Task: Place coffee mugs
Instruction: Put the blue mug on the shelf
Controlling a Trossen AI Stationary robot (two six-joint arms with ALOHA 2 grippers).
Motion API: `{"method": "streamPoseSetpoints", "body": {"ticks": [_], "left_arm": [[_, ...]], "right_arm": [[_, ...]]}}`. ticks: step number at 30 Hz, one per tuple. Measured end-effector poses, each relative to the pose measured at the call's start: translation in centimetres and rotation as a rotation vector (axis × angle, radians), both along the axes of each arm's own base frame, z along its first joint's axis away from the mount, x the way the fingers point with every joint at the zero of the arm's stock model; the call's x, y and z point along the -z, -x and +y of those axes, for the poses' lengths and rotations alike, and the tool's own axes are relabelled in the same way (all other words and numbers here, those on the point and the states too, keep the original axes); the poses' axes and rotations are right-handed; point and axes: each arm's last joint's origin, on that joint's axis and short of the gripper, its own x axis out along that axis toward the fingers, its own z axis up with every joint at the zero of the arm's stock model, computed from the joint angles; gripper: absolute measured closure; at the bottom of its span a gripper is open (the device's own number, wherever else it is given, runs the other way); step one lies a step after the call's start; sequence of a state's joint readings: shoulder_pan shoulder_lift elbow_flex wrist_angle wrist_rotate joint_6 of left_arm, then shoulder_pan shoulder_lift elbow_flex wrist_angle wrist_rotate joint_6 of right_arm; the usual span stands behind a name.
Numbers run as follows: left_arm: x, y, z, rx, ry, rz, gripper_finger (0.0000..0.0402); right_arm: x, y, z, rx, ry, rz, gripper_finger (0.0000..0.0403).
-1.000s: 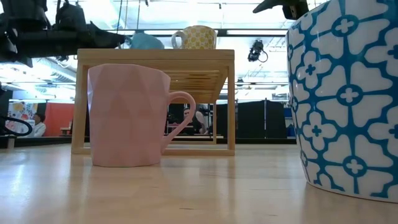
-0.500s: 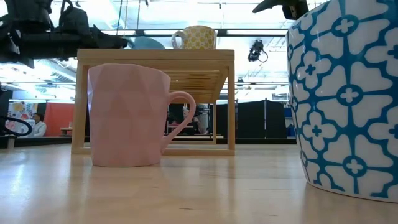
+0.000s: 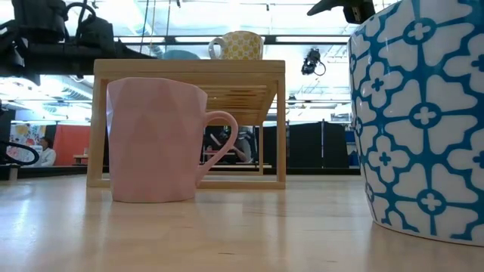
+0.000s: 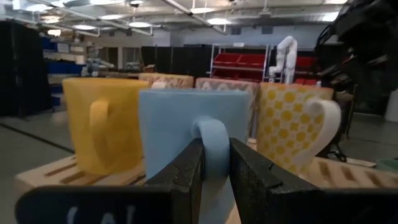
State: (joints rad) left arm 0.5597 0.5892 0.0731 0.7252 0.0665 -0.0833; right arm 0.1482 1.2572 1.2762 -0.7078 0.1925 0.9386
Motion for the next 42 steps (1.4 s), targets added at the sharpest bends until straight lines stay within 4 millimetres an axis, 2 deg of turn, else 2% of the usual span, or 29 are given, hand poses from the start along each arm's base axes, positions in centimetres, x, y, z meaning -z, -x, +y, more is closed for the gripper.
{"method": "streamPoseSetpoints", "body": {"ticks": [7,30,42], "left_arm": [[0.19,0.03,0.13,-0.044,0.017,0.012,0.0323],[0.16,0.02,0.11,-0.036,0.054,-0.013,0.0322],[0.59,-0.37,0.26,-0.042,0.015,0.049,0.0322]], "right_arm": [[-0.06,-0.06,0.01,0.0,-0.001,-0.008,0.0269],[-0.32,-0.25,0.04,0.0,-0.007,-0.042,0.0269],[-0.31,-0.26,0.04,0.0,-0.008,-0.042,0.0269]]}}
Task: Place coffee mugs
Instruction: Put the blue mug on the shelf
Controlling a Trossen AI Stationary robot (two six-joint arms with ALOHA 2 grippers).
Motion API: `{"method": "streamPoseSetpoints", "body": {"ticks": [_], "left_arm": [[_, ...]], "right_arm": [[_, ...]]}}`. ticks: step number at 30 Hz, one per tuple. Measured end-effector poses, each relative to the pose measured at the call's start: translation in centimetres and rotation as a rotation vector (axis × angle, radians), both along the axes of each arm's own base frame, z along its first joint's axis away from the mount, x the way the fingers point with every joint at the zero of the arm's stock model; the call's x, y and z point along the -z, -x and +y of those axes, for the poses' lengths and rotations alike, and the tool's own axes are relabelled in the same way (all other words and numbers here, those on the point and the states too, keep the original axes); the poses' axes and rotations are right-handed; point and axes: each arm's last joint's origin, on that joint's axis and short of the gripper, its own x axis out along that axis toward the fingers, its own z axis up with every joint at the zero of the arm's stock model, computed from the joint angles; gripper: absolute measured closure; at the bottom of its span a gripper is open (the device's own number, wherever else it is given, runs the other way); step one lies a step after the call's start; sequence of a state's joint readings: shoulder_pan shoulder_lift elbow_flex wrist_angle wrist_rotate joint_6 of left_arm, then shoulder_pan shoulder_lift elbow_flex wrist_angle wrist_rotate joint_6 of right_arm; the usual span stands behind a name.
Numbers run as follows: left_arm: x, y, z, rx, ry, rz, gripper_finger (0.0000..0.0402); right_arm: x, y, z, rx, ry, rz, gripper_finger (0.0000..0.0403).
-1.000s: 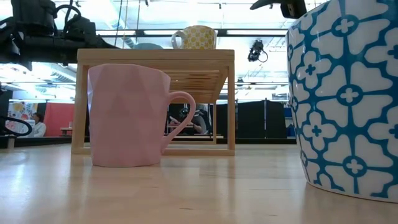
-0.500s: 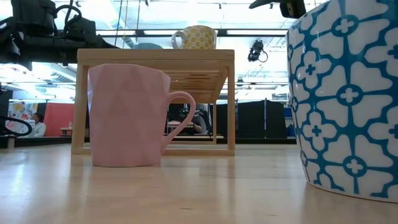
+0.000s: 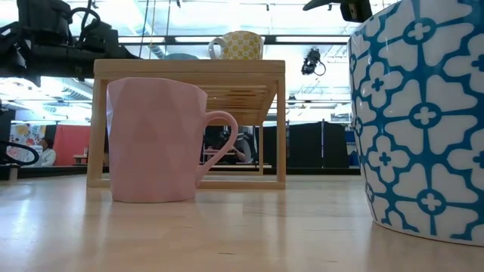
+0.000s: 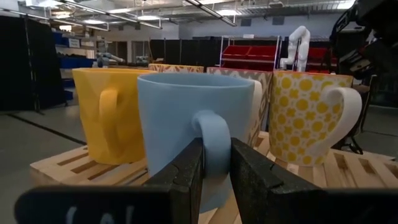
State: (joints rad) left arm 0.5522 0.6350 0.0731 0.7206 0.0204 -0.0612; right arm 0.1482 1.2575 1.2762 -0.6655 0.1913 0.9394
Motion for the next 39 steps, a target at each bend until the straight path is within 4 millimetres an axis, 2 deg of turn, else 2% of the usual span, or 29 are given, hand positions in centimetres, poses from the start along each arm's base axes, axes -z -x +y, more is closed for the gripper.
{"method": "streamPoseSetpoints", "body": {"ticks": [11,25,33,37,39], "left_arm": [[0.0,0.0,0.0,-0.002,0.003,-0.005,0.0314],[-0.6,0.1,-0.1,-0.004,-0.041,-0.058,0.0197],[-2.3,0.5,-0.3,-0.004,-0.128,-0.2,0.019],[-4.5,0.1,-0.1,0.005,-0.131,-0.231,0.0191],[-5.9,-0.4,0.2,0.014,-0.112,-0.188,0.0191]], "right_arm": [[0.0,0.0,0.0,0.0,0.0,0.0,0.0269],[0.0,0.0,0.0,0.0,0.0,0.0,0.0269],[0.0,0.0,0.0,-0.002,-0.001,0.0,0.0269],[0.0,0.0,0.0,-0.002,-0.001,0.0,0.0269],[0.0,0.0,0.0,-0.002,-0.001,0.0,0.0269]]}}
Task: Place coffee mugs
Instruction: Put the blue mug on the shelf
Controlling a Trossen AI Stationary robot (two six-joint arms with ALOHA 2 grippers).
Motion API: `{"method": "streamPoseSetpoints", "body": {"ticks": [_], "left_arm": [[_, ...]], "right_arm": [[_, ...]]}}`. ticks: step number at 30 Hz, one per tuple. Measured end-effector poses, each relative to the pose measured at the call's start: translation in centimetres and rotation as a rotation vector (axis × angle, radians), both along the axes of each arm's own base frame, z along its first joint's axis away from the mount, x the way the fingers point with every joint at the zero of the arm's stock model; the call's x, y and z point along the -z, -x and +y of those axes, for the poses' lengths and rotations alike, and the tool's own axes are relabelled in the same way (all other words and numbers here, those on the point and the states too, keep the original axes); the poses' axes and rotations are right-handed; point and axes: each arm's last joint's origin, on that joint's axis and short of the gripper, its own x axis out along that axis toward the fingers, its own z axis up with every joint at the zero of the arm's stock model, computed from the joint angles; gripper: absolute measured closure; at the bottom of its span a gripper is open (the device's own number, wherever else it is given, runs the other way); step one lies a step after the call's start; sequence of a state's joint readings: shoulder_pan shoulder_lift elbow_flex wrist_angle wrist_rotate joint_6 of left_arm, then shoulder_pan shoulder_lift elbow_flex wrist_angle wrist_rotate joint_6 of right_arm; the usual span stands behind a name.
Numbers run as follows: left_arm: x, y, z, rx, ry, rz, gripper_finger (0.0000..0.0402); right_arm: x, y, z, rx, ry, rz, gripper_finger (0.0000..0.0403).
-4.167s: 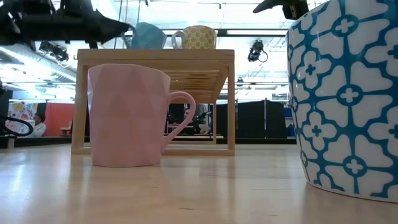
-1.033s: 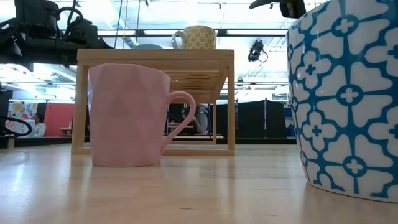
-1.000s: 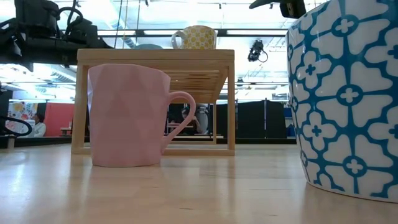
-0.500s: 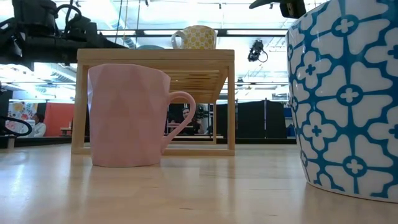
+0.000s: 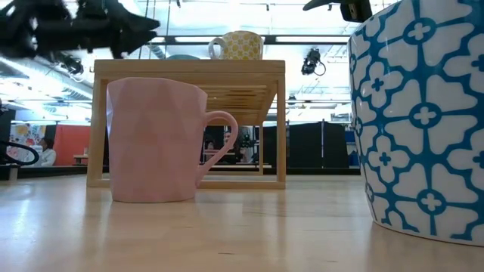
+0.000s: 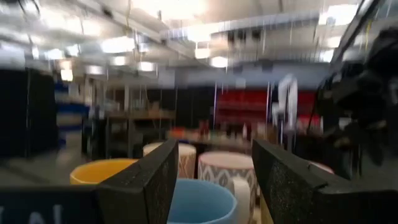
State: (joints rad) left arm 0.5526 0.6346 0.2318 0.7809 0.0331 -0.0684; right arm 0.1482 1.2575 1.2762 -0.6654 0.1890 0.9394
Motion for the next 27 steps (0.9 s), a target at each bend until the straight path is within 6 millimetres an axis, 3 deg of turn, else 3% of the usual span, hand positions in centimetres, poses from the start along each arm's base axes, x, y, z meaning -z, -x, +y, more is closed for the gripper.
{"method": "streamPoseSetpoints", "body": {"ticks": [5,9,13,20,27], "left_arm": [[-4.1,-0.7,0.7,-0.027,0.095,0.267,0.0191],[-6.9,0.2,0.6,-0.094,0.142,0.486,0.0192],[-8.8,1.5,0.3,-0.204,0.178,0.591,0.0192],[-7.7,1.3,0.5,-0.225,0.241,0.715,0.0192],[-6.1,-1.4,2.4,-0.215,0.291,0.812,0.0192]], "right_arm": [[0.0,0.0,0.0,-0.002,-0.002,0.0,0.0269],[0.0,0.0,0.0,-0.003,-0.001,0.001,0.0269],[0.0,0.0,0.0,-0.017,0.017,0.002,0.0269],[0.0,0.0,0.0,-0.018,0.019,0.002,0.0269],[0.0,0.0,0.0,-0.018,0.02,0.003,0.0269]]}}
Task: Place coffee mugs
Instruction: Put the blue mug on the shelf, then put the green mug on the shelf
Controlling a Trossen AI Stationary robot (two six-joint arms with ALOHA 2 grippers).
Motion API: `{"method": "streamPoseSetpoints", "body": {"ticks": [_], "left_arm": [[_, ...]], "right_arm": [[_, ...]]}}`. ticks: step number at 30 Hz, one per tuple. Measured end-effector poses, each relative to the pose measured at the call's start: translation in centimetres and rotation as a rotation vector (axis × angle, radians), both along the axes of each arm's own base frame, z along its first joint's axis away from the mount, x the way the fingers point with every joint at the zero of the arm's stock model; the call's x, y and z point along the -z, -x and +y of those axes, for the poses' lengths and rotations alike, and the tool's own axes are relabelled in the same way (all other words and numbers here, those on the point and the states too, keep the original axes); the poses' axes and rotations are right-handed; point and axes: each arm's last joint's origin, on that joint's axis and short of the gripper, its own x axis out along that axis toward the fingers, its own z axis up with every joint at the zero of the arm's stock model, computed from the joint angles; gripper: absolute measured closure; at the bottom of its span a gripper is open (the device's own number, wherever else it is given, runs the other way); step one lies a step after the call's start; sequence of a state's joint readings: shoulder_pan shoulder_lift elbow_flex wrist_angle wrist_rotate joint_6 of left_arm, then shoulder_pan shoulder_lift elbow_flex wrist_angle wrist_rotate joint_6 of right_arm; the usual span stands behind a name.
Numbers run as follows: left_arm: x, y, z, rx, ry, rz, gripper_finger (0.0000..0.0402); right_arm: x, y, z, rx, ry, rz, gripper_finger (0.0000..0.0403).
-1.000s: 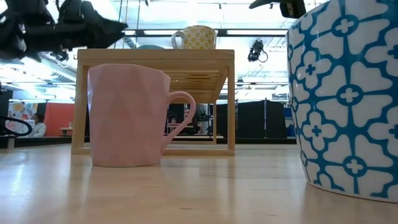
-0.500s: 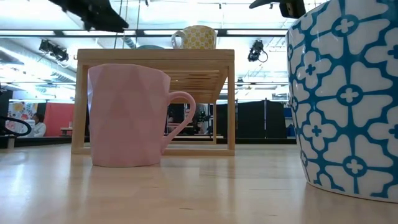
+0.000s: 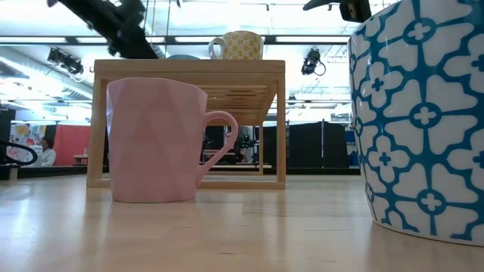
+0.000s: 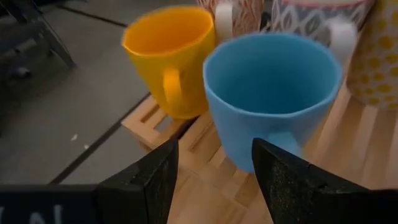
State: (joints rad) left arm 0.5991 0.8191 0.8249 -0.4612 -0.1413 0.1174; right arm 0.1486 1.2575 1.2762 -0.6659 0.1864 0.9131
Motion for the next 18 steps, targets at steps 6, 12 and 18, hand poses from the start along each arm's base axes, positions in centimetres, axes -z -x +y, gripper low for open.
{"method": "streamPoseSetpoints", "body": {"ticks": [6,12,18], "left_arm": [[0.9,-2.1,1.4,-0.001,0.005,0.008,0.0192],[0.7,-3.2,2.2,-0.001,-0.03,-0.044,0.0192],[0.7,-2.9,2.3,-0.078,-0.059,-0.024,0.0192]], "right_arm": [[0.0,0.0,0.0,0.0,0.0,0.0,0.0269],[0.0,0.0,0.0,0.0,0.0,0.0,0.0269],[0.0,0.0,0.0,0.0,0.0,0.0,0.0269]]}}
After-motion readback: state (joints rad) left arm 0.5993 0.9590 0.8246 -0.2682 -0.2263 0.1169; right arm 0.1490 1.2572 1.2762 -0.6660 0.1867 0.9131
